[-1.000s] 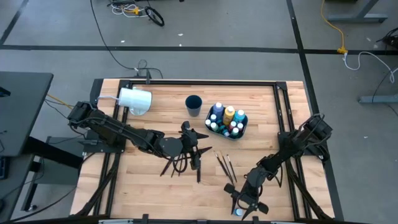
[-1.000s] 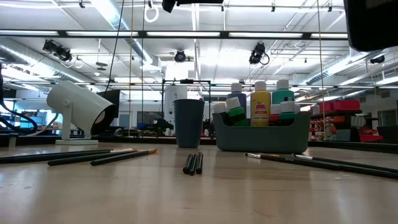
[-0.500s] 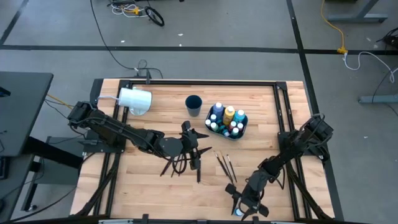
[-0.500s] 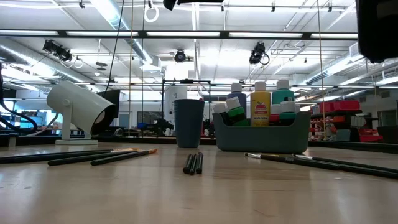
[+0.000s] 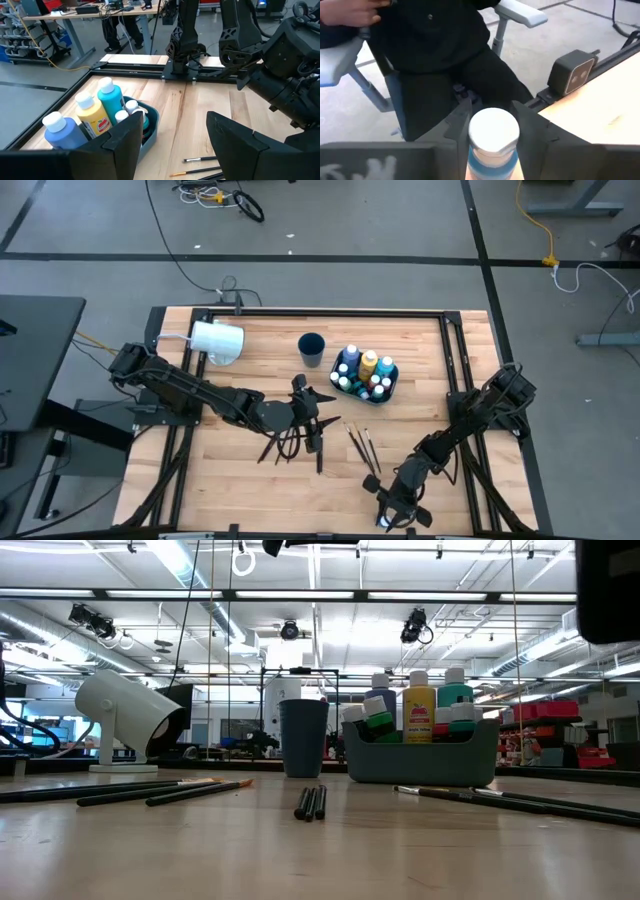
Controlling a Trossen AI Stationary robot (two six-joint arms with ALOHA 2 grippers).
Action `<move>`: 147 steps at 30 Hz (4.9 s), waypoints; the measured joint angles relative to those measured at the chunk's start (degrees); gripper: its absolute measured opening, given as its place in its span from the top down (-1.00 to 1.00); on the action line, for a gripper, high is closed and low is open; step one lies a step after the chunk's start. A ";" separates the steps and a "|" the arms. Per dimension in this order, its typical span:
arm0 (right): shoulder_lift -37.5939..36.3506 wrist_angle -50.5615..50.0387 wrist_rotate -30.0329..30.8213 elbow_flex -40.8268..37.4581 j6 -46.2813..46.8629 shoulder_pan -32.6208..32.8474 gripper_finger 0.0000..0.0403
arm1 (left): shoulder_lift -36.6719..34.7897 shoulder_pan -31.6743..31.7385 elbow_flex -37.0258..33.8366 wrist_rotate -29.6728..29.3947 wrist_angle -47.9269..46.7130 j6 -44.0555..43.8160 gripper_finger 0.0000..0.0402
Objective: Pick & Place Paint Supplies
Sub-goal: Put the small light blue paint bottle into the blue bin, then adjust the paint bottles in the blue bin
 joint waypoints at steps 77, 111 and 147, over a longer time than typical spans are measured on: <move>-49.65 -50.25 72.16 -15.18 29.30 -27.24 0.41 | 0.00 -0.02 0.00 -0.18 0.00 -3.06 -0.14; -48.81 -54.74 64.62 -13.38 24.56 -32.38 0.04 | 0.00 0.00 0.00 -0.16 0.34 -2.74 -0.14; -28.91 -29.37 44.16 -5.49 -14.38 -21.19 0.03 | -0.02 3.87 -6.01 10.42 1.71 -0.62 -0.14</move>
